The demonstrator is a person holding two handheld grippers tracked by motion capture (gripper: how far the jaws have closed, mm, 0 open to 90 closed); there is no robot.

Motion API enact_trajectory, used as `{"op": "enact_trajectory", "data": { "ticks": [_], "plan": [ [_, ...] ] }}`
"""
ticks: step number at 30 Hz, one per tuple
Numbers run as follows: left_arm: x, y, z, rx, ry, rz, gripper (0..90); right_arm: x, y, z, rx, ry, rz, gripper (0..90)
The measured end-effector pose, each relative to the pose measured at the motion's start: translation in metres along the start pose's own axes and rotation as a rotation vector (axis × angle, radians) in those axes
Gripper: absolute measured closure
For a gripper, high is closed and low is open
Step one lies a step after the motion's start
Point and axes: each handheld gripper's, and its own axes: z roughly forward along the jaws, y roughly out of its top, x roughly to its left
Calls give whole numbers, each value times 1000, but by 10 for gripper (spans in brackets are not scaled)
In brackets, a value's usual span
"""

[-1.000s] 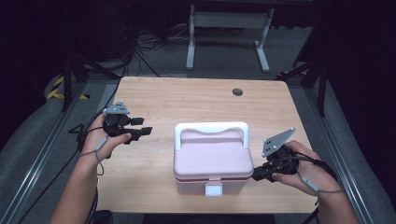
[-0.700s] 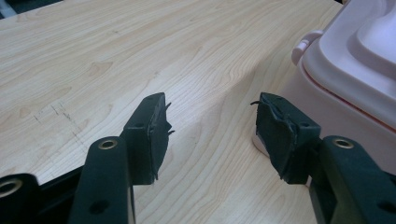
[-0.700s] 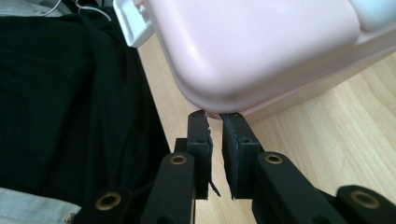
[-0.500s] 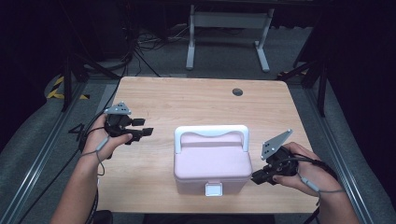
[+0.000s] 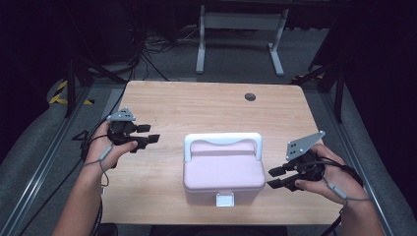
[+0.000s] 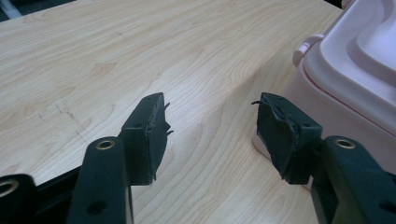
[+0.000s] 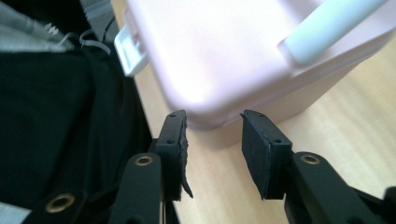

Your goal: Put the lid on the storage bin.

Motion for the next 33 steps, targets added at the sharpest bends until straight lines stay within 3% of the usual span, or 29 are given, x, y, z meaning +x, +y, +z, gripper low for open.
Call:
{"op": "enact_trajectory", "data": {
  "ticks": [2,7,11,14,22,26,33],
  "plan": [
    [0,-2,-2,-3,8,-12,423,-5,1,-3,-48,-17,24,586],
    [3,-9,-9,-13,31,-18,411,-16,2,-8,-108,-46,38,557],
    [5,-15,-14,-17,55,-37,395,-30,4,-10,-158,-97,50,527],
    [8,-23,-17,17,98,-46,375,-44,4,-9,-186,-132,82,526],
    [15,-37,-22,13,124,-92,375,-72,3,-4,-229,-204,105,463],
    [18,-40,-21,10,123,-92,375,-90,-3,0,-257,-250,141,415],
    [24,-43,-12,38,127,-85,374,-116,-18,15,-225,-295,183,398]
  ]
}}
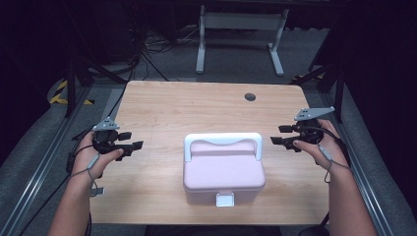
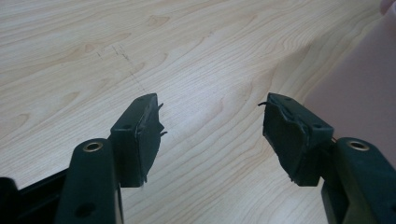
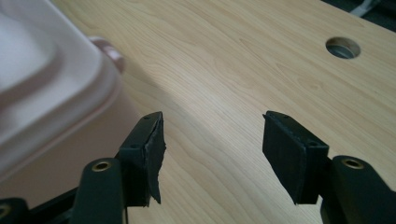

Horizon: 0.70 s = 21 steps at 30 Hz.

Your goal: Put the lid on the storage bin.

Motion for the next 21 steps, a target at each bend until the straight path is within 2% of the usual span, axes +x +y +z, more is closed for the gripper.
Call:
{"op": "enact_trajectory", "data": {
  "ticks": [4,7,9,13,18,21],
  "plan": [
    [0,0,7,-2,-12,-1,375,-11,-9,13,19,-3,40,399],
    [1,-1,13,7,-19,1,375,-18,-16,24,44,-6,52,401],
    [2,-1,17,10,-21,12,375,-22,-21,30,50,-11,68,401],
    [5,-3,21,18,-32,26,372,-28,-29,40,62,-35,76,397],
    [8,-4,23,19,-39,12,372,-34,-39,48,70,-56,100,386],
    [8,-4,26,25,-38,10,373,-39,-45,52,87,-91,127,385]
  ]
}}
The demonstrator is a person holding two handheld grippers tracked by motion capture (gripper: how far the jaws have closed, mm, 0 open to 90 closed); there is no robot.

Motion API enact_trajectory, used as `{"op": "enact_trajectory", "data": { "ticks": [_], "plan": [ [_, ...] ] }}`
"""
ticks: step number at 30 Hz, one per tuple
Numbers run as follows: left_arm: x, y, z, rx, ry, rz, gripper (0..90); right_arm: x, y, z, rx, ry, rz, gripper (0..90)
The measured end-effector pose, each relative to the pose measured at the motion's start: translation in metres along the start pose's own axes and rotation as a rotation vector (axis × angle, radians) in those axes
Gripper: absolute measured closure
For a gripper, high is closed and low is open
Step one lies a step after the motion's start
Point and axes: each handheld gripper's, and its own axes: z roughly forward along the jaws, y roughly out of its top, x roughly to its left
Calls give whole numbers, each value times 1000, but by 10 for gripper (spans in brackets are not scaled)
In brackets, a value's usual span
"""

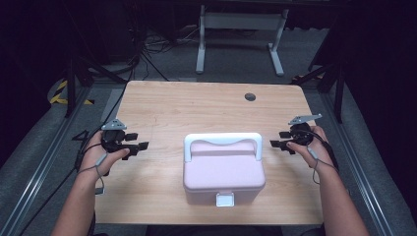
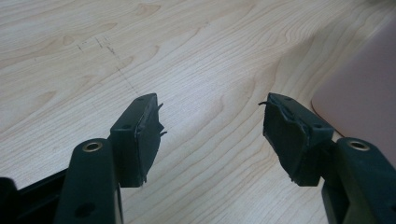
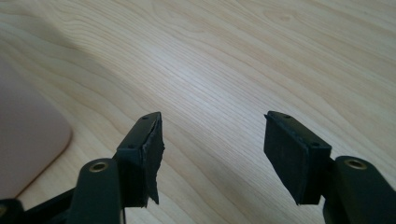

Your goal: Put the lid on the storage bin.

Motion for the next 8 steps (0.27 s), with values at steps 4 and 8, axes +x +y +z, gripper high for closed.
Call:
{"op": "enact_trajectory", "data": {
  "ticks": [4,8],
  "plan": [
    [-1,1,2,5,-5,-3,370,-1,-2,1,10,-1,25,377],
    [-1,2,3,-5,-26,-23,371,0,-2,-1,0,6,25,371]
  ]
}}
